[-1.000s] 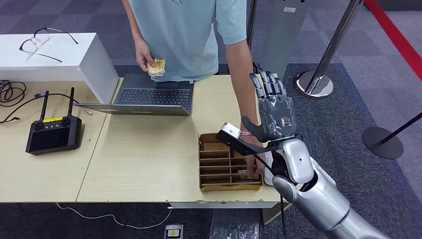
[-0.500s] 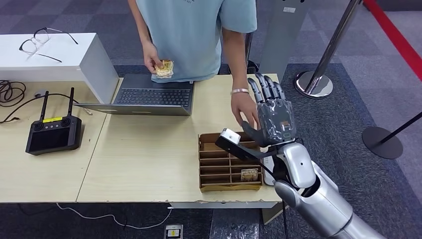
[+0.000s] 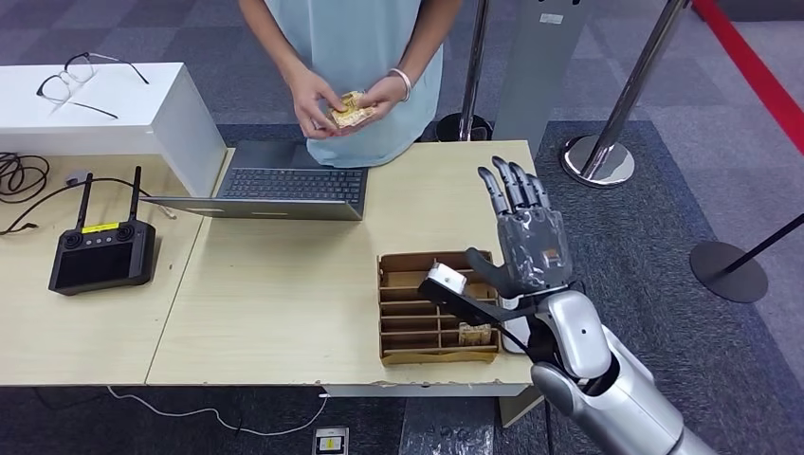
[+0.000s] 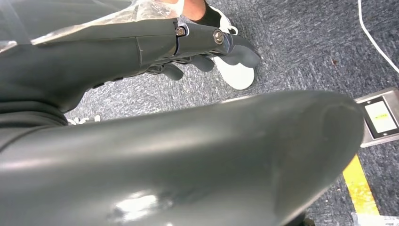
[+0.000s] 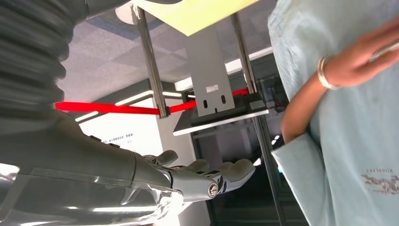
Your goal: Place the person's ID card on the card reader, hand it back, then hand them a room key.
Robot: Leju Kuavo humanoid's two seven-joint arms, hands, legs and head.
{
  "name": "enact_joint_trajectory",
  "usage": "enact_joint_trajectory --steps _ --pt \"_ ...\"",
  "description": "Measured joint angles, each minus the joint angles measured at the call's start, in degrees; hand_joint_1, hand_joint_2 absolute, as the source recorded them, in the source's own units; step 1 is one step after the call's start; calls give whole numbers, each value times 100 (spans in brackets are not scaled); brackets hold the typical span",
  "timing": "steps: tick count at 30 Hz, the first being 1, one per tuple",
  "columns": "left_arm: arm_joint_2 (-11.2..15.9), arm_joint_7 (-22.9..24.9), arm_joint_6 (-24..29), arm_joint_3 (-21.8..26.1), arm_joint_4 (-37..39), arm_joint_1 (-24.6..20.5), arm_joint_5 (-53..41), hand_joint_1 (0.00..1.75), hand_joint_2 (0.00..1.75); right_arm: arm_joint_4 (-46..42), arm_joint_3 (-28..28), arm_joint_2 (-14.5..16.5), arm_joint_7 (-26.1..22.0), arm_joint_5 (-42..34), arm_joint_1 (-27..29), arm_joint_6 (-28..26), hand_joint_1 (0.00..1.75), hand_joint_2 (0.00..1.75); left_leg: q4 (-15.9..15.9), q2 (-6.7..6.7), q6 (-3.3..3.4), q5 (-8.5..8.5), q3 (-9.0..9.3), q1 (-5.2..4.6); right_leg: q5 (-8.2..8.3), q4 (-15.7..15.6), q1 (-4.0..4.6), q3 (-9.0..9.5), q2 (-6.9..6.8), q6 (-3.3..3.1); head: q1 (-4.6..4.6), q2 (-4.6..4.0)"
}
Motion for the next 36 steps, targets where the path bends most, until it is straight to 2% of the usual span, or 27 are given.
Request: enact_joint_trajectory --steps 13,20,28,36 --pt "4 74 -34 2 2 1 60 0 0 -129 -50 -127 -2 -51 356 144 0 175 0 0 0 0 0 0 0 0 0 0 0 0 1 0" --pt "4 109 -49 7 2 2 95 0 0 -230 -52 -166 -22 -71 460 437 0 175 0 0 0 0 0 0 0 0 0 0 0 0 0 0" --pt "4 108 -50 54 2 3 114 0 0 -389 -34 -237 -2 -335 581 1031 0 175 0 0 0 0 0 0 0 0 0 0 0 0 0 -1" --pt "4 103 -49 119 2 6 157 0 0 -625 -30 -339 73 -306 671 1128 0 175 0 0 0 0 0 0 0 0 0 0 0 0 -1 0"
